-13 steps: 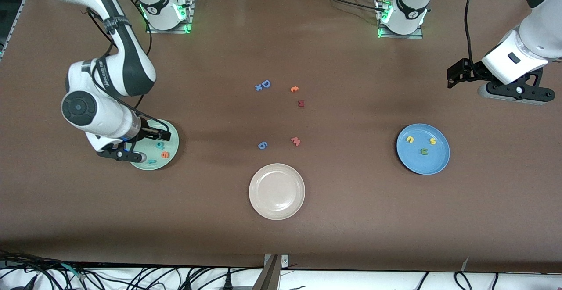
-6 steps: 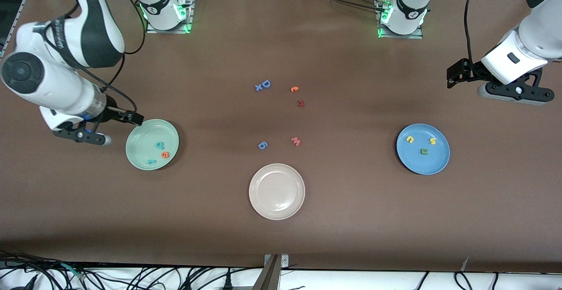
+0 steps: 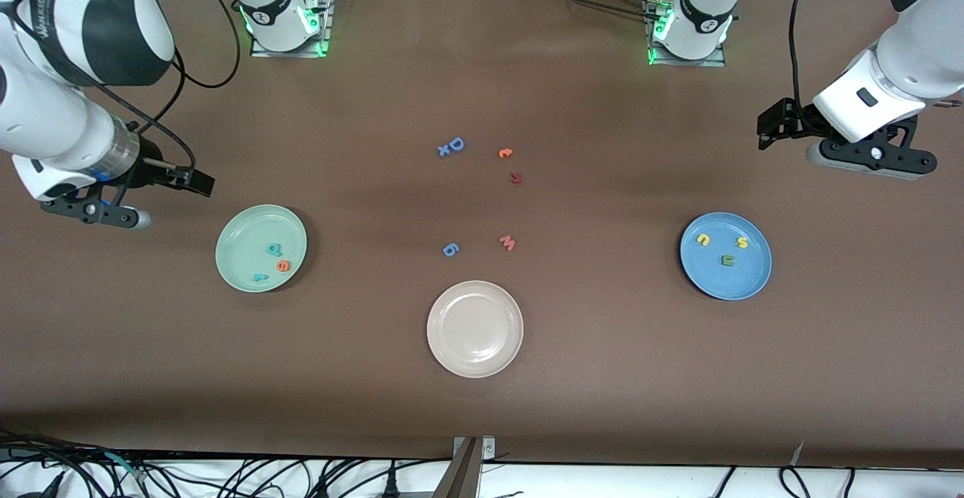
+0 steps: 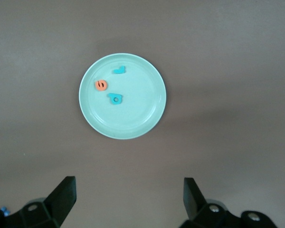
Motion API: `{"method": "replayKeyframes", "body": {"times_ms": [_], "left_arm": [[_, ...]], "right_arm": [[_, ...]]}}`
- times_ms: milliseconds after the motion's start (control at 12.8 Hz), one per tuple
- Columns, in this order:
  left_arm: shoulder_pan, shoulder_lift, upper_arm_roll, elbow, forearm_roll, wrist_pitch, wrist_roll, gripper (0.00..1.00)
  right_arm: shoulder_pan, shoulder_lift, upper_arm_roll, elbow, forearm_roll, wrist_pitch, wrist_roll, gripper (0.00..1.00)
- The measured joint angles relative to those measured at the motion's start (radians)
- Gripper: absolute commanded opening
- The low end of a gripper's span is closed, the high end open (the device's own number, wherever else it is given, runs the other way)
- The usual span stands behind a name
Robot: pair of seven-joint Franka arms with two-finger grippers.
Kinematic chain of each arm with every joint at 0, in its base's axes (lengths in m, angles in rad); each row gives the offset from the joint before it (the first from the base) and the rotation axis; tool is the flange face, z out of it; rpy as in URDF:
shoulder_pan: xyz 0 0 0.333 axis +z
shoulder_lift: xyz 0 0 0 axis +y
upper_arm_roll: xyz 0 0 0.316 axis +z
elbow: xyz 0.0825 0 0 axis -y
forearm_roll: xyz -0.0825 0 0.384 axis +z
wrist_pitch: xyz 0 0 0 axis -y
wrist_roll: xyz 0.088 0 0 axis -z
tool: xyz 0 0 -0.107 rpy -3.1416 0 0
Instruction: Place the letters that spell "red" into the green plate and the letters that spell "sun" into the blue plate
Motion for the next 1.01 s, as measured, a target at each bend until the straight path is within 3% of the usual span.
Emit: {"method": "replayKeyframes", "body": {"times_ms": [312, 780, 1014], "left_arm": [[0.000, 0.000, -0.001, 0.000, 0.000, -0.002, 0.000, 1.00], [0.000, 0.000, -0.001, 0.001, 0.000, -0.003, 0.000, 1.00], [0.000, 0.000, -0.015, 0.001, 0.000, -0.004, -0.001, 1.00]], "right_arm": [[-0.005, -0.023, -0.013, 0.047, 0.014, -0.090, -0.044, 1.00], [-0.004, -0.033, -0.100, 0.119, 0.046, -0.168, -0.191, 1.00], [0.005, -0.036, -0.112, 0.143, 0.047, -0.183, -0.218, 1.00]]}}
